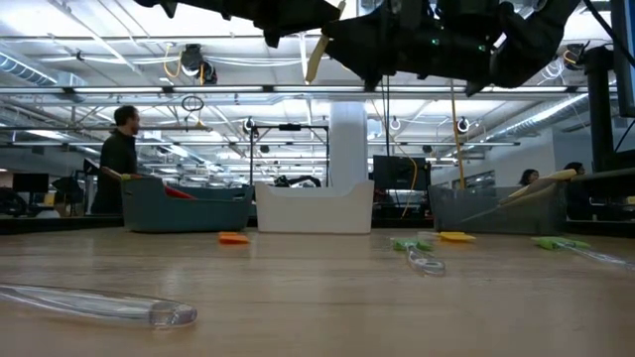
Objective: Pick & Place Kitchen Items
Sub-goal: Put the yellow knife into the black bin
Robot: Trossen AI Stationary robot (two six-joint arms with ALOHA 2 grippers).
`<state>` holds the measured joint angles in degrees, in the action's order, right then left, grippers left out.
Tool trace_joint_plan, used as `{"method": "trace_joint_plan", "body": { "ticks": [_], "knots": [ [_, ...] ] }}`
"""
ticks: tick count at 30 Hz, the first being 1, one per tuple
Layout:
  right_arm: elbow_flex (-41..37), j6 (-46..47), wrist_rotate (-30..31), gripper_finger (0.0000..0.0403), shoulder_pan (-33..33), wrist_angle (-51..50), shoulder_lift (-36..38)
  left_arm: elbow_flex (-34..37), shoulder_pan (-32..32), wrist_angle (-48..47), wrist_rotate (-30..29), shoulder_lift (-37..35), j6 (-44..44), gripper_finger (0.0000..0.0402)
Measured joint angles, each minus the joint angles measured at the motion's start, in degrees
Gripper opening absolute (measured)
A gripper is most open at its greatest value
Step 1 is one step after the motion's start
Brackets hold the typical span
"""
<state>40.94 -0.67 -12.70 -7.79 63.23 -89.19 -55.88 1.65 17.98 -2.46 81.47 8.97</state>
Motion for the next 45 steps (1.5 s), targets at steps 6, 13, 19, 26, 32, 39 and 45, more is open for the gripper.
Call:
{"method": "trace_joint_plan", "body": {
  "ticks": [6, 13, 19, 26, 32, 39, 45],
  "knots": [
    [1.38, 0.01, -1.08, 0.0181, -0.09, -0.28, 0.01, 0.0, 0.0, 1.57, -0.07, 0.0, 0.07, 0.0031],
    [1.67, -0.01, -1.1, 0.0129, -0.13, -2.24, -0.01, -0.02, 0.0, 2.03, -0.15, 0.0, 0.44, 0.0031],
    [1.67, -0.09, -1.08, 0.0075, -0.17, -2.22, -0.01, -0.02, 0.0, 2.03, -0.6, 0.0, 0.17, 0.0031],
    [1.67, 0.13, -1.05, 0.0065, -0.17, -3.28, -0.01, -0.04, 0.0, 0.68, -0.68, 0.0, -0.09, 0.0031],
    [1.67, 0.18, -0.91, 0.0074, -0.15, -5.95, -0.01, -0.07, 0.0, -1.62, -0.68, 0.0, -0.5, 0.0035],
    [1.67, 0.09, -0.8, 0.0069, -0.62, -15.14, 3.1, -0.13, 0.0, -5.74, -0.67, 0.02, -1.89, 0.0047],
    [1.54, -0.12, -0.12, 0.007, -1.22, -28.26, 10.47, -0.15, 0.0, -7.68, -1.13, -0.04, -3.13, 0.0048]
  ]
}}
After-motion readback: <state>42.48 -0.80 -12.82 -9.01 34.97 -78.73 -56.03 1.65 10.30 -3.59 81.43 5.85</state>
